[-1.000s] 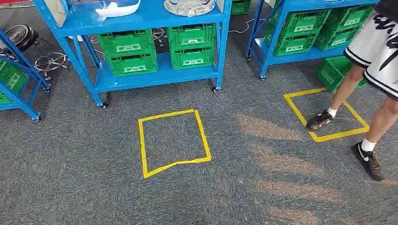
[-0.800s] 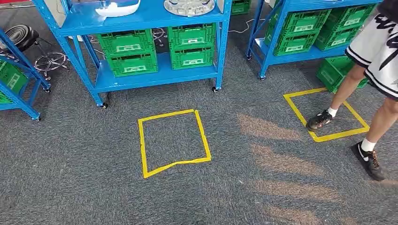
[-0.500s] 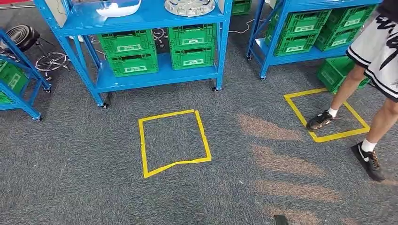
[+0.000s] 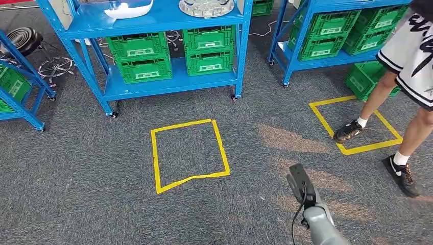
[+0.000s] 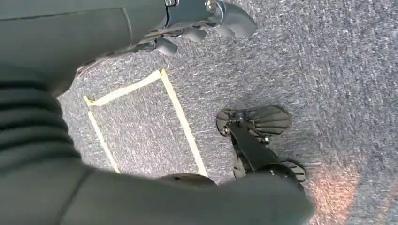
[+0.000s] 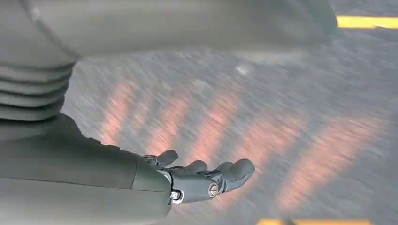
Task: Take the parts from the cabinet and place them on the table.
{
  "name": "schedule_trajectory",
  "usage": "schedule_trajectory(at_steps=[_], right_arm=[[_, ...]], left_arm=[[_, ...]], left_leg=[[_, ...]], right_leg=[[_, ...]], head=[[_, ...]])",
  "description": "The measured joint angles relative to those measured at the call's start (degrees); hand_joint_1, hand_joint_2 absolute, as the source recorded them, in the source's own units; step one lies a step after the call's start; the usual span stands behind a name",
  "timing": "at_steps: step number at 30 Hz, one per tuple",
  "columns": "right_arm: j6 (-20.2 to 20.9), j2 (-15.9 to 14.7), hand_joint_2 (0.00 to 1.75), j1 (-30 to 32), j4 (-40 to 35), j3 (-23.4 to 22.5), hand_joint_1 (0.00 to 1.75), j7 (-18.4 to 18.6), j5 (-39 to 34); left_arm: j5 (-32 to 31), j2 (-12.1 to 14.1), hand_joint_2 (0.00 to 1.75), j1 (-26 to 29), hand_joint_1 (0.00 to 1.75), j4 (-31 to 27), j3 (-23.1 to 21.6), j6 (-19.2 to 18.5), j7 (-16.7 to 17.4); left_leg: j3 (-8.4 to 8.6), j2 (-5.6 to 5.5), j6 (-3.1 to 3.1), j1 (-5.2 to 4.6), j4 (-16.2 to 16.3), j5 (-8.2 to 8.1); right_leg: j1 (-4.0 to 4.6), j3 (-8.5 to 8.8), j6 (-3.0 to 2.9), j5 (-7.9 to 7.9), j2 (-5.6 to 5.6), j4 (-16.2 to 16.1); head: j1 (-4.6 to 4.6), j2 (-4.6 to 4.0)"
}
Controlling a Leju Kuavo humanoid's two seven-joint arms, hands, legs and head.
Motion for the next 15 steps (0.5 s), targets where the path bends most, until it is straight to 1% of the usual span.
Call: schedule_trajectory(at_steps=[7, 15], right_arm=[[-1.4, -0.7, 0.00, -10.2, -2.6, 3.4, 0.00, -0.7, 9.4], [-1.0, -0.7, 0.00, -22.2, -5.8, 9.8, 0.00, -0.5, 19.1]], left_arm=[[-3.6, -0.2, 0.00, -1.9, 0.00, 1.9, 2.7, 0.1, 0.2], [-7.2, -0.8, 0.00, -3.8, 0.00, 3.9, 5.6, 0.5, 0.7]], left_leg=[[0.05, -0.03, -0.03, 0.00, 0.0, 0.09], [0.09, -0.07, -0.08, 0.00, 0.0, 0.12]], right_leg=[[0.00, -0.05, -0.04, 0.05, 0.00, 0.0], [0.00, -0.07, -0.04, 0.06, 0.01, 0.1]], head=[[0.00, 0.00], [0.00, 0.00]])
